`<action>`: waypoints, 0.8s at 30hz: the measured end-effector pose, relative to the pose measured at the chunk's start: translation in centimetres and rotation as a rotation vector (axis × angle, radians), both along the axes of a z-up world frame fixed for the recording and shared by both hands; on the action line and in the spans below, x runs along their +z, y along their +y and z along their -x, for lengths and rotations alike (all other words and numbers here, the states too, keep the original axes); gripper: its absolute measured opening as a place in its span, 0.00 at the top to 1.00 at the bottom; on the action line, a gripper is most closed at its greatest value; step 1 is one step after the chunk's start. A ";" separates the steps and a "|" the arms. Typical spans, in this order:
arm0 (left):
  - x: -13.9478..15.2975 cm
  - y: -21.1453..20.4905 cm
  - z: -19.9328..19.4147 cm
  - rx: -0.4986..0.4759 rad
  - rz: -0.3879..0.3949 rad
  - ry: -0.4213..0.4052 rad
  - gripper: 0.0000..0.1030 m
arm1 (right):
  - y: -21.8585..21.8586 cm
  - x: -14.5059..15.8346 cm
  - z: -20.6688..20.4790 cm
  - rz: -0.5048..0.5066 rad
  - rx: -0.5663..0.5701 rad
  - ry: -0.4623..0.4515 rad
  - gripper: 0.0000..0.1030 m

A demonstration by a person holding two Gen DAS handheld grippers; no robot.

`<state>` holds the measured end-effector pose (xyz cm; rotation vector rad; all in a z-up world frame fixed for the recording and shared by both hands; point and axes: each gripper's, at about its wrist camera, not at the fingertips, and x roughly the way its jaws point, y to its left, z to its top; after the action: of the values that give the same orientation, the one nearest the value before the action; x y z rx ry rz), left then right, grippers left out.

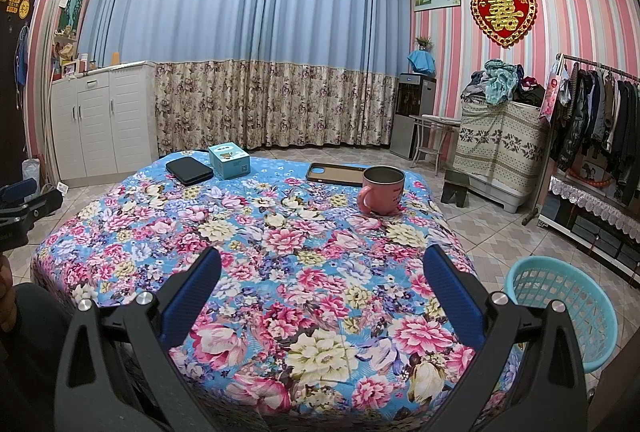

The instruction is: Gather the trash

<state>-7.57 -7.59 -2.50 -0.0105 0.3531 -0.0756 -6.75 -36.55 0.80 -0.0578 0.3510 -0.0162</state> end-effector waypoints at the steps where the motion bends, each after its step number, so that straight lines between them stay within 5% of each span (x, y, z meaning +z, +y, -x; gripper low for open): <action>1: 0.0 0.0 0.0 0.001 0.001 0.001 0.04 | 0.0 0.0 0.0 0.000 0.000 0.000 0.04; 24: -0.1 0.0 0.0 -0.005 0.003 0.004 0.04 | 0.1 0.0 0.0 -0.002 0.000 0.000 0.04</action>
<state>-7.56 -7.62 -2.61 -0.0127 0.3569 -0.0814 -6.72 -36.48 0.81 -0.0561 0.3511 -0.0160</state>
